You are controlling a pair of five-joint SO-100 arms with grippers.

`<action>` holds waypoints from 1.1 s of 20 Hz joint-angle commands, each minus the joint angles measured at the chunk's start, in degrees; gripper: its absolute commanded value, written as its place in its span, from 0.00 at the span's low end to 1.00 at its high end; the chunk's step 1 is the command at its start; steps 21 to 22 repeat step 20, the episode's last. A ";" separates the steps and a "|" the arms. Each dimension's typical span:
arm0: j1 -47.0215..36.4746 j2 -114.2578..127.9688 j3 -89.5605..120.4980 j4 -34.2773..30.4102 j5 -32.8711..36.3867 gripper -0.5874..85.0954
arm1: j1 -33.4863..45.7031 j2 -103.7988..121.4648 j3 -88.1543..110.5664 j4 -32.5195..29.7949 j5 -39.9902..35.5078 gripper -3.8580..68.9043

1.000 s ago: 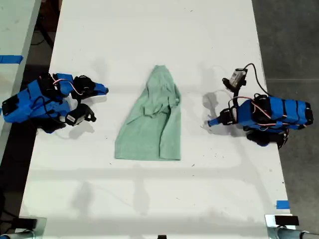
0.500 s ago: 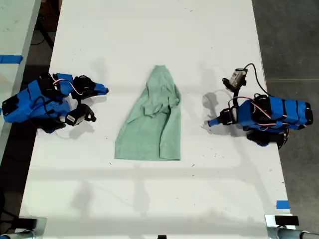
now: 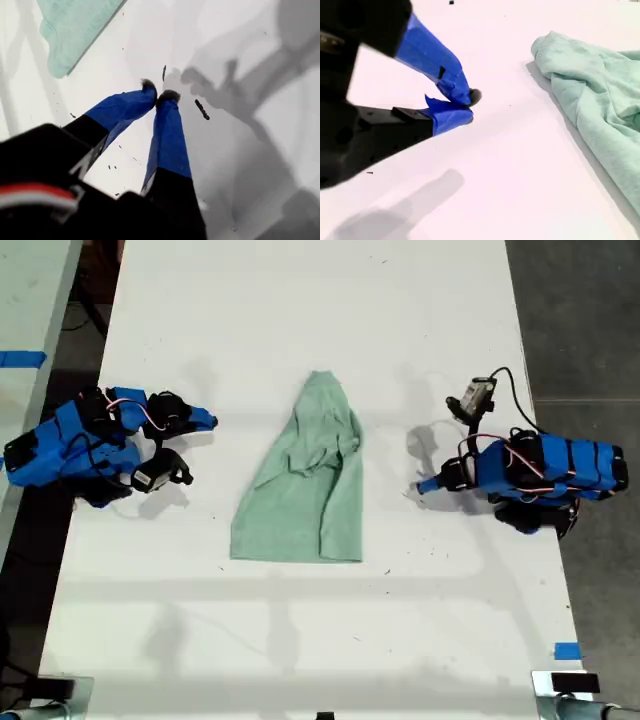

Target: Fold t shirt

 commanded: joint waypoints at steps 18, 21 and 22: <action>-0.53 0.35 0.79 -0.09 0.35 0.01 | 0.62 0.79 3.69 0.18 -0.35 0.11; -0.53 0.35 0.79 -0.09 0.35 0.01 | 0.62 0.79 3.69 0.18 -0.26 0.11; -0.53 0.35 0.79 -0.09 0.35 0.01 | 0.62 0.79 3.69 0.18 -0.26 0.11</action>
